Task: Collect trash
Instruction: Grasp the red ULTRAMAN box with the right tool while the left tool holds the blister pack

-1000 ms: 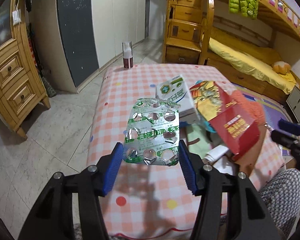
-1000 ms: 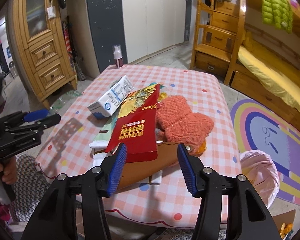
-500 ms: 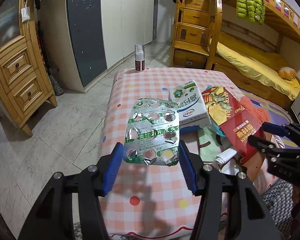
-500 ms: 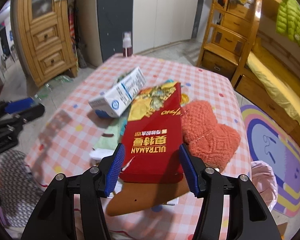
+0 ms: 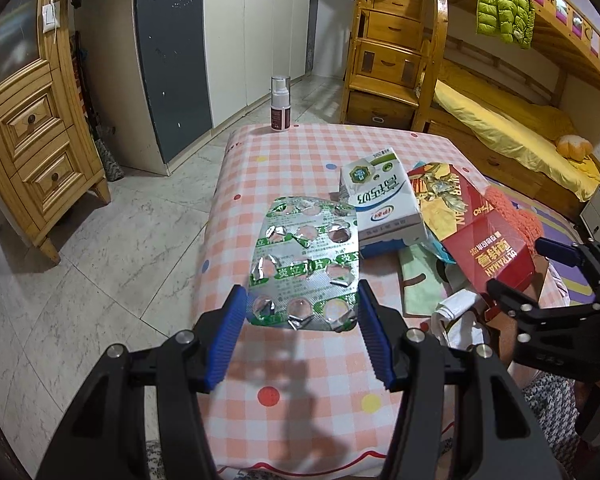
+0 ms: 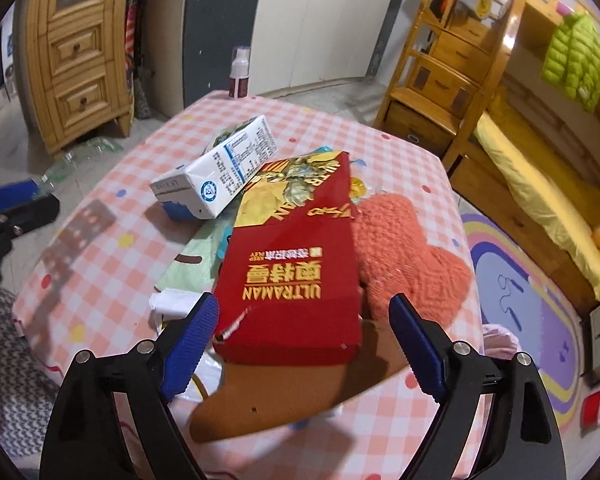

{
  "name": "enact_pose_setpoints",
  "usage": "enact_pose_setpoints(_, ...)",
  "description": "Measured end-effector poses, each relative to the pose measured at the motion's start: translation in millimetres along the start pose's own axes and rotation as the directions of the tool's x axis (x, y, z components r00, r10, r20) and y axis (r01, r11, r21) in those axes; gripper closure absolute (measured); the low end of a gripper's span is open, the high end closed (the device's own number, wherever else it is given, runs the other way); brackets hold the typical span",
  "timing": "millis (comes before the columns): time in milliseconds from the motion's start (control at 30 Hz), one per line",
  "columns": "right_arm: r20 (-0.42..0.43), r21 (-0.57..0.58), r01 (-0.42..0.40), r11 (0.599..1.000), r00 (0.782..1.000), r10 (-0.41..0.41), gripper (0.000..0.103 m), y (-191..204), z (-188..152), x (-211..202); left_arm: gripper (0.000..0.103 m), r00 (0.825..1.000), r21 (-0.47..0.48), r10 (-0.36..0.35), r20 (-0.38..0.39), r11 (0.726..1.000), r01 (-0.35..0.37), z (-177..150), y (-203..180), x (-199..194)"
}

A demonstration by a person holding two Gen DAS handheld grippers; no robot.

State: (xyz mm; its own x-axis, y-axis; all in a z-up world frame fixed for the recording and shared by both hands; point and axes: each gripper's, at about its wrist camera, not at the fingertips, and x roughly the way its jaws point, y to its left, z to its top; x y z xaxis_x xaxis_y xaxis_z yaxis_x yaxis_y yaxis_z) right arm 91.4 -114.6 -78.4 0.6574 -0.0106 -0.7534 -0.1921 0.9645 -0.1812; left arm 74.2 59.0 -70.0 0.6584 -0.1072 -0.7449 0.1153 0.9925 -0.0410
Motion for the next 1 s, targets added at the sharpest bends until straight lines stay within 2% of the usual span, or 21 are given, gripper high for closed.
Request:
enact_pose_setpoints(100,0.027,0.067,-0.027,0.997,0.999,0.025,0.026,-15.5,-4.6,-13.6,0.049,1.000,0.007,-0.001,-0.003,1.000,0.001,-1.2,-3.2,-0.4)
enact_pose_setpoints(167,0.036,0.077,-0.026,0.997,0.999,0.023,0.039,-21.2,-5.7,-18.4,0.049,1.000,0.014,-0.003,-0.002,1.000,0.003,-2.9,-5.2,-1.5)
enact_pose_setpoints(200,0.041,0.085,-0.027,0.996,0.999,0.024,0.042,-25.1,-7.4,-21.3,0.049,1.000,0.016,-0.005,-0.003,1.000,0.005,-3.6,-6.3,-1.7)
enact_pose_setpoints(267,0.043,0.101,-0.049,0.994,0.998,0.045,0.058,-31.6,-9.6,-23.6,0.049,1.000,0.021,-0.010,-0.006,1.000,0.010,-4.5,-9.2,-1.3)
enact_pose_setpoints(367,0.035,0.115,-0.090,0.989,0.996,0.087,0.066,-33.7,-6.4,-21.1,0.049,1.000,0.034,-0.018,-0.009,0.999,0.019,-5.6,-15.9,-2.0)
enact_pose_setpoints(433,0.034,0.112,-0.121,0.986,0.992,0.118,0.069,-31.1,-4.3,-18.0,0.049,1.000,0.046,-0.021,-0.006,0.999,0.021,-5.9,-20.0,-3.5)
enact_pose_setpoints(600,0.010,0.102,-0.153,0.983,0.988,0.153,0.069,-28.6,2.8,-4.2,0.049,1.000,0.063,-0.023,-0.013,0.998,0.023,-7.0,-26.5,-3.9)
enact_pose_setpoints(867,-0.021,0.095,-0.174,0.980,0.984,0.177,0.063,-25.9,8.4,13.0,0.049,0.999,0.076,-0.022,-0.023,0.997,0.023,-8.1,-30.7,-1.9)
enact_pose_setpoints(933,-0.018,0.083,-0.174,0.981,0.984,0.176,0.068,-23.2,10.7,11.3,0.049,1.000,0.080,-0.019,-0.023,0.997,0.021,-7.9,-33.1,-2.5)
enact_pose_setpoints(967,-0.017,0.077,-0.173,0.982,0.984,0.175,0.075,-22.9,11.7,10.0,0.049,1.000,0.080,-0.020,-0.022,0.997,0.022,-7.8,-33.5,-3.5)
enact_pose_setpoints(1000,-0.014,0.068,-0.172,0.983,0.985,0.173,0.076,-21.0,13.0,6.9,0.049,1.000,0.080,-0.020,-0.020,0.997,0.022,-7.7,-34.3,-4.4)
